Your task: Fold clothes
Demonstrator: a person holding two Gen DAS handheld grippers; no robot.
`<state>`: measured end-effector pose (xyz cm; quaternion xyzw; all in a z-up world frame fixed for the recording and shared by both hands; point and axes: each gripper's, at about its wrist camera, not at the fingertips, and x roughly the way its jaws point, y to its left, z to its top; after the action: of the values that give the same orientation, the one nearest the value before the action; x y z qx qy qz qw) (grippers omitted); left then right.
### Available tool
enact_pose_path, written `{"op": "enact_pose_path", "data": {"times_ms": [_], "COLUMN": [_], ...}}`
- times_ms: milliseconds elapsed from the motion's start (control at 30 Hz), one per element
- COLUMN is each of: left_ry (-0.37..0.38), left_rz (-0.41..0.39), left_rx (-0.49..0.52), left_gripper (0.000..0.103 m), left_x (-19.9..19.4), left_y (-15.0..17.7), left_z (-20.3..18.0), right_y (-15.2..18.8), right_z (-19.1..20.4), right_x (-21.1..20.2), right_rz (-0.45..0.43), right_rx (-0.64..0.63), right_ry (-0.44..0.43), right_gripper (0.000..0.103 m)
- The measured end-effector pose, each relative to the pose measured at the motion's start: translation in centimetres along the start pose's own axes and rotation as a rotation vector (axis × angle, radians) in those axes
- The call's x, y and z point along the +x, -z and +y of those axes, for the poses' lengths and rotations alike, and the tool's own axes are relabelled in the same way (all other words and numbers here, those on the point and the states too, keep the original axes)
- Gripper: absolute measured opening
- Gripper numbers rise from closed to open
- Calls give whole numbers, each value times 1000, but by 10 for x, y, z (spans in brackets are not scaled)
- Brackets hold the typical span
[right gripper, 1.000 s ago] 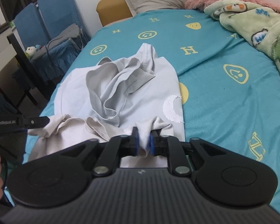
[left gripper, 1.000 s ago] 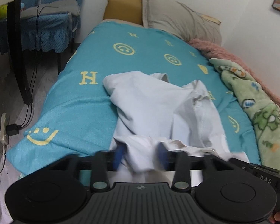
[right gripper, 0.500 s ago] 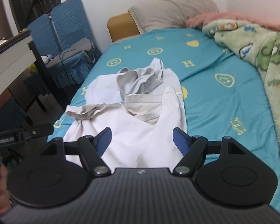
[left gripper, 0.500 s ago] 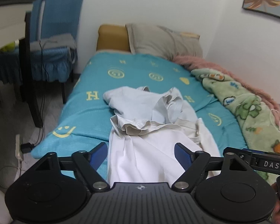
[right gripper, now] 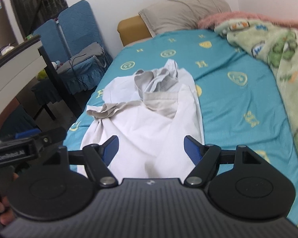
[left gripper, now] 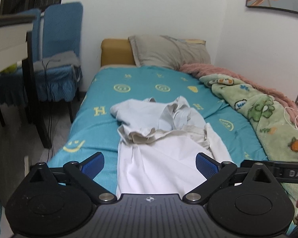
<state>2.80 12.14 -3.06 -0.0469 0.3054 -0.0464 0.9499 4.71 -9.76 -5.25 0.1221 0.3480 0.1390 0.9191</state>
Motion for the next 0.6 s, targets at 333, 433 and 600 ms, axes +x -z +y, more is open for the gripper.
{"op": "enact_pose_path", "data": {"times_ms": [333, 433, 600], "left_ry": [-39, -44, -44], "left_rz": [58, 76, 110], "left_rx": [1, -4, -32], "left_gripper": [100, 100, 100], "left_x": [15, 19, 26], "left_y": [6, 9, 12], "left_z": [2, 2, 3], "right_y": [17, 26, 28], "right_z": [-1, -5, -13], "right_x": [59, 72, 68], "right_rz": [152, 223, 241], "right_rx": [-34, -27, 34], "right_ry": [26, 35, 23], "right_gripper": [67, 67, 67]}}
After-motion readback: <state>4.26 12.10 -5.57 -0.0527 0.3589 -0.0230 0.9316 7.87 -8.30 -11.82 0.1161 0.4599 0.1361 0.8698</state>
